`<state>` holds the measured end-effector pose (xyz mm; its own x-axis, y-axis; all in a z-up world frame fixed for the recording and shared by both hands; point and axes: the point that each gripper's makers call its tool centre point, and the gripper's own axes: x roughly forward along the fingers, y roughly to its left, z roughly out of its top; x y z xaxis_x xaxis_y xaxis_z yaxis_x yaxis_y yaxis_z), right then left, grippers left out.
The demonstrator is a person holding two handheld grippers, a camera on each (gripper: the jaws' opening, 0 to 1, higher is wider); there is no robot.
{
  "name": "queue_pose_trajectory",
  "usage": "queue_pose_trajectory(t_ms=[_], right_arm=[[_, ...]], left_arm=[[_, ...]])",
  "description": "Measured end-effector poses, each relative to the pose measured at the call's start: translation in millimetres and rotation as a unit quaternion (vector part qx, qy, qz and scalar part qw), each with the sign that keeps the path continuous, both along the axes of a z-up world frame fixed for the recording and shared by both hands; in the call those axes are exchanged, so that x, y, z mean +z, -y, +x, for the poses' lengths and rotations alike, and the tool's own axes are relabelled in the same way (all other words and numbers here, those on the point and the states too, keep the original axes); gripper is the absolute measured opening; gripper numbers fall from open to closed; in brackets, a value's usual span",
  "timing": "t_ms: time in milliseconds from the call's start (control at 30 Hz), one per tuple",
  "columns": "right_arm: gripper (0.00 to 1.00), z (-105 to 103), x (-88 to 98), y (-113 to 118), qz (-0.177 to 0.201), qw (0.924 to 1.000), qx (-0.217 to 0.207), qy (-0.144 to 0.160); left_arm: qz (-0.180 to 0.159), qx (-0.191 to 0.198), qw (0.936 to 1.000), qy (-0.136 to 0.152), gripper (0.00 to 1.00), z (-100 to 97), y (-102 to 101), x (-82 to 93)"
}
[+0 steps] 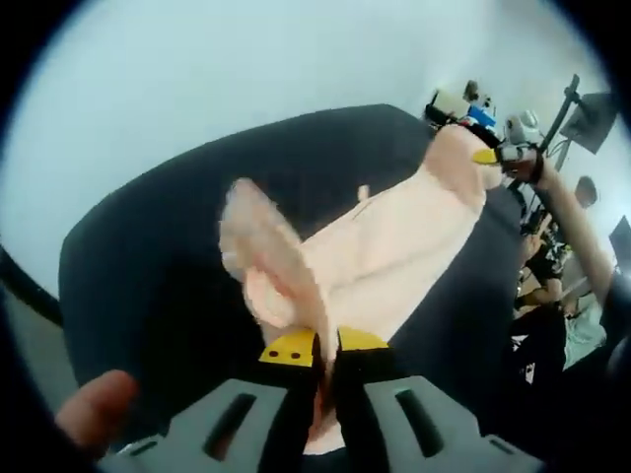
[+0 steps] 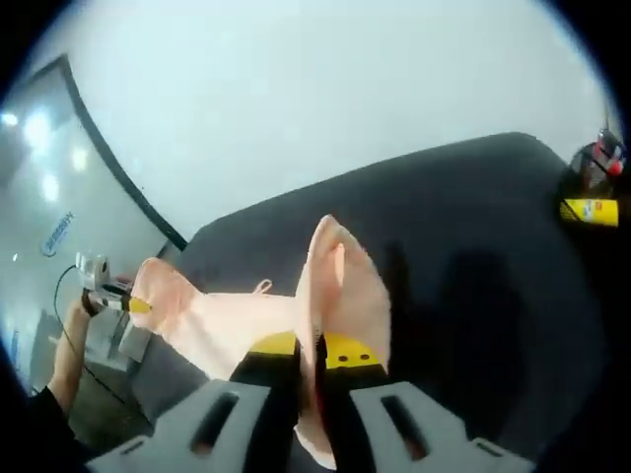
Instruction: Fold the towel on the table until its edges align and the towel forms a compact rectangular stack.
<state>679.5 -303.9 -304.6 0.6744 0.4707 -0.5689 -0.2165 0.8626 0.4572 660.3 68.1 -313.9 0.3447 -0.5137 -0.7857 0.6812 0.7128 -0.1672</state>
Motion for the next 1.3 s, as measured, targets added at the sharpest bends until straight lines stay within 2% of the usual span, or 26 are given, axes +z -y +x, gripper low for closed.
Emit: queue_pose_trajectory(t_ms=[167,367,500,600,667,733,767,833,867,900,933,967,1000,1033,1067,1100,1133,1167,1200,1233,1267,1300], right_arm=[[0.05,0.4,-14.8,-39.0,-0.005,0.9998,0.015,-0.012],[0.05,-1.3,-39.0,-88.7,-0.062,0.997,0.042,-0.021],[0.06,-1.9,-49.5,-112.2,-0.11,0.9919,0.059,-0.024],[0.06,1.0,-49.6,-129.4,-0.12,0.9905,0.064,-0.021],[0.06,-0.2,-55.7,-134.4,-0.149,0.9856,0.078,-0.02],[0.07,-6.7,-61.7,-140.2,-0.159,0.9832,0.088,-0.017],[0.12,-9.2,-63.8,-143.1,-0.16,0.9824,0.096,-0.013],[0.25,-17.0,-64.5,-154.6,-0.131,0.9851,0.11,-0.017],[0.35,-23.2,-62.8,-162.6,-0.105,0.9872,0.117,-0.024],[0.41,-31.1,-60.0,-169.0,-0.081,0.9877,0.129,-0.033],[0.41,-34.9,-55.6,-173.7,-0.066,0.9878,0.138,-0.03],[0.41,-34.6,-42.1,-172.4,-0.055,0.9892,0.136,-0.002],[0.43,-35.9,-34.7,-170.1,-0.051,0.9899,0.132,0.006],[0.43,-35.1,-20.1,-167.2,-0.037,0.9907,0.129,0.026],[0.4,-34.7,-1.2,-161.7,-0.001,0.9931,0.111,0.038],[0.37,-33.1,10.4,-156.1,0.018,0.9937,0.099,0.048],[0.31,-29.6,15.6,-149.2,0.014,0.9932,0.095,0.065],[0.19,-30.6,11.3,-145.4,-0.007,0.9907,0.11,0.079],[0.14,-32.8,-2.2,-140.8,-0.044,0.9882,0.122,0.081],[0.14,-34.2,-20.5,-137.3,-0.095,0.9833,0.134,0.079],[0.15,-29.5,-31.8,-140.2,-0.118,0.9769,0.151,0.094],[0.16,-31.1,-43.7,-143.4,-0.121,0.9766,0.156,0.086]], left_arm=[[-0.015,-0.01,0.9998,-0.013,0.03,0.0,35.7,-9.3],[-0.066,0.003,0.9961,-0.058,0.03,2.7,88.1,-16.5],[-0.063,0.014,0.9944,-0.084,0.03,4.2,114.1,-31.5],[-0.053,0.006,0.9949,-0.085,0.03,4.1,131.9,-42.6],[-0.045,0.003,0.995,-0.089,0.04,2.7,141.1,-50.5],[-0.046,0.002,0.995,-0.089,0.05,2.6,142.2,-54.1],[-0.05,0.0,0.9956,-0.079,0.07,4.0,143.4,-53.9],[-0.061,-0.006,0.9966,-0.056,0.19,7.3,144.1,-50.0],[-0.074,-0.026,0.9962,-0.037,0.31,7.3,147.4,-42.6],[-0.104,-0.034,0.9937,-0.023,0.37,6.5,151.9,-30.7],[-0.125,-0.038,0.9913,-0.021,0.4,-1.3,165.5,-17.5],[-0.136,-0.034,0.9899,-0.024,0.38,-5.4,163.4,-6.4],[-0.162,-0.048,0.9856,0.0,0.38,-14.8,164.8,9.7],[-0.188,-0.045,0.981,0.02,0.38,-13.9,162.3,26.0],[-0.196,-0.047,0.9792,0.024,0.34,-12.6,157.8,36.2],[-0.192,-0.044,0.9801,0.026,0.28,-13.3,150.0,40.8],[-0.17,-0.05,0.9825,0.059,0.21,-5.5,142.3,39.3],[-0.137,-0.064,0.9857,0.075,0.19,-4.8,136.0,29.1],[-0.105,-0.056,0.9906,0.068,0.18,-5.0,130.1,13.1],[-0.075,-0.061,0.9942,0.047,0.18,-10.9,127.3,-4.9],[-0.054,-0.073,0.9953,0.036,0.18,-16.0,128.0,-21.0],[-0.047,-0.077,0.995,0.043,0.18,-18.9,129.9,-32.4]])
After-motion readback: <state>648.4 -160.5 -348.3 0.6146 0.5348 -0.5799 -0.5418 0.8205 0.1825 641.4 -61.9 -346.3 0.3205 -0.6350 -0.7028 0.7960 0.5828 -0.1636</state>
